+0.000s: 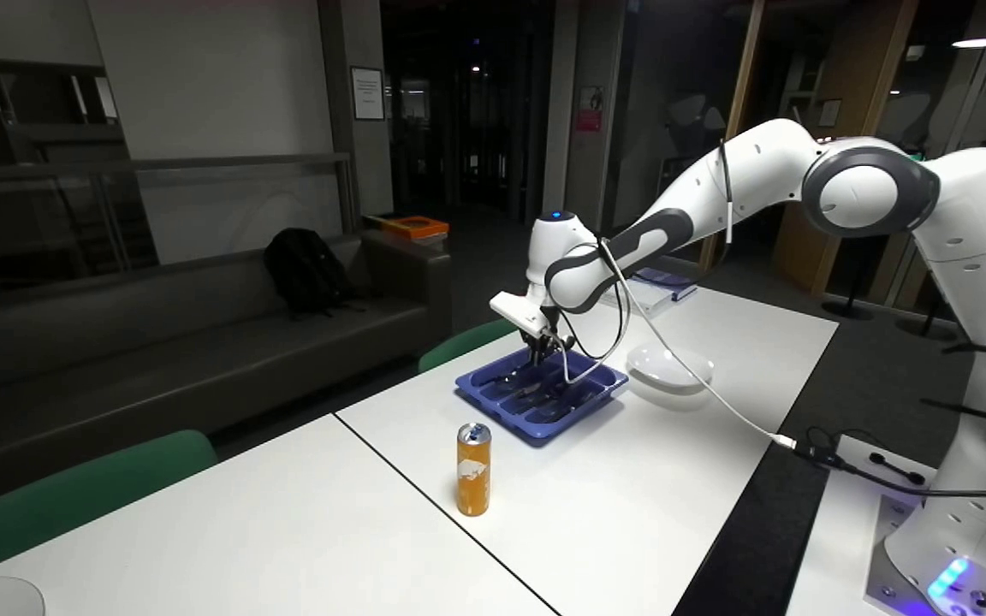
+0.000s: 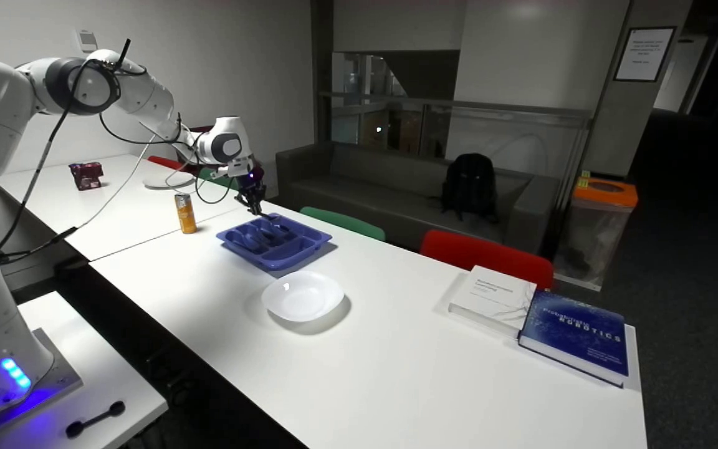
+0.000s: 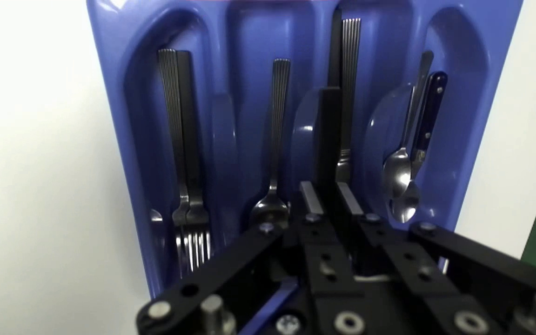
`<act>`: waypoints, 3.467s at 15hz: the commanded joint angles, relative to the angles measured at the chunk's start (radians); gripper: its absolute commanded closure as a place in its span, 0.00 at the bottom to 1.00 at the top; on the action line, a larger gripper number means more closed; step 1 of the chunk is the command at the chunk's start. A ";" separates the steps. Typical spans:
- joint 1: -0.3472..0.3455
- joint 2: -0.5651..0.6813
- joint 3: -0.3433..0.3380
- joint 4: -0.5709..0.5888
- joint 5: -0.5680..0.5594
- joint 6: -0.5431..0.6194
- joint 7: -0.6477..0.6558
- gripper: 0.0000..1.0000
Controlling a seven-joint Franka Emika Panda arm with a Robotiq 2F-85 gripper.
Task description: Pick up the spoon from the table and put it in the blue plate.
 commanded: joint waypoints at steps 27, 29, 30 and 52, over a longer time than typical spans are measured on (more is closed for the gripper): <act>-0.015 0.167 0.019 0.173 0.083 -0.107 -0.024 0.97; -0.015 0.183 0.020 0.192 0.083 -0.126 -0.026 0.97; -0.016 0.193 0.022 0.204 0.083 -0.139 -0.030 0.97; -0.013 0.295 0.020 0.361 0.076 -0.290 -0.047 0.11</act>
